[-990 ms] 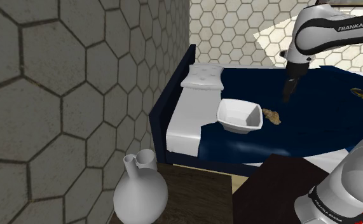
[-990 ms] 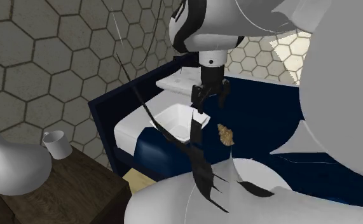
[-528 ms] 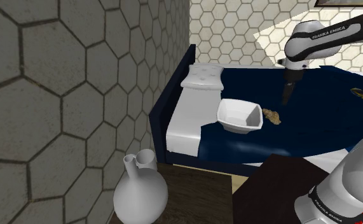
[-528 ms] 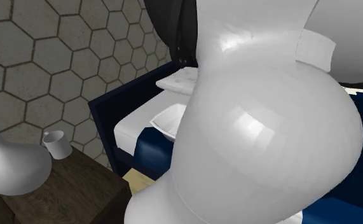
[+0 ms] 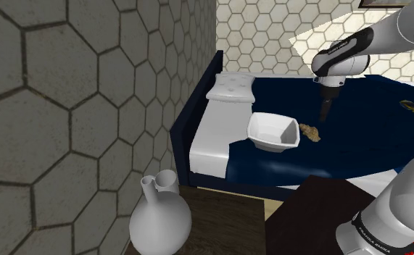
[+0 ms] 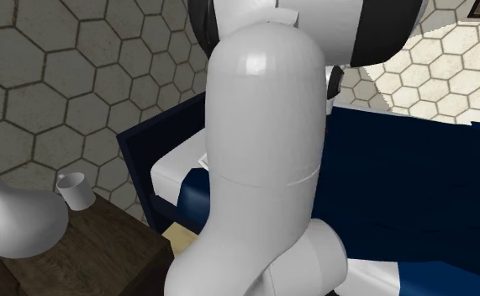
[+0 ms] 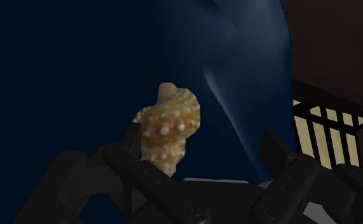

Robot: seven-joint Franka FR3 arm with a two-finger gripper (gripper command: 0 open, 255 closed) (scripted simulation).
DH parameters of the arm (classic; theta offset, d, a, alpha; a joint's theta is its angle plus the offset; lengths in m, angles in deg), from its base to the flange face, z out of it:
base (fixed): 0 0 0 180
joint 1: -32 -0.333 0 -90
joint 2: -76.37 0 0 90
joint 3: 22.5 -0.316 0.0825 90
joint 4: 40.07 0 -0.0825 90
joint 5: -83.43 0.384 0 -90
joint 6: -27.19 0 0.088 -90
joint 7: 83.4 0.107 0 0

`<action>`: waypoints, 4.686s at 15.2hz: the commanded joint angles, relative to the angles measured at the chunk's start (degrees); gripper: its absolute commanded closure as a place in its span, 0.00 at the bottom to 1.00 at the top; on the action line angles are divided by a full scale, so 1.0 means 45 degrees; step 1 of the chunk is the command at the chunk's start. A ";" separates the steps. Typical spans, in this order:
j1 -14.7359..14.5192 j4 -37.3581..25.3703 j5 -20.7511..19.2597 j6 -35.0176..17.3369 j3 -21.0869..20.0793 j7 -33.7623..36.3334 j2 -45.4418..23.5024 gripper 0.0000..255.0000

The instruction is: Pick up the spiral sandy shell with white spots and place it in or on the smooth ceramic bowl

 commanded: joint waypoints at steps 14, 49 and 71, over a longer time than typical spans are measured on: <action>0.0708 -0.0109 0.1703 -0.1361 -0.0317 -0.1763 -0.2304 0.00; 0.0295 0.0115 0.2023 -0.3688 -0.1394 -0.3378 -0.3023 0.00; -0.0121 -0.0180 0.0940 -0.2258 -0.0887 -0.2700 -0.1632 1.00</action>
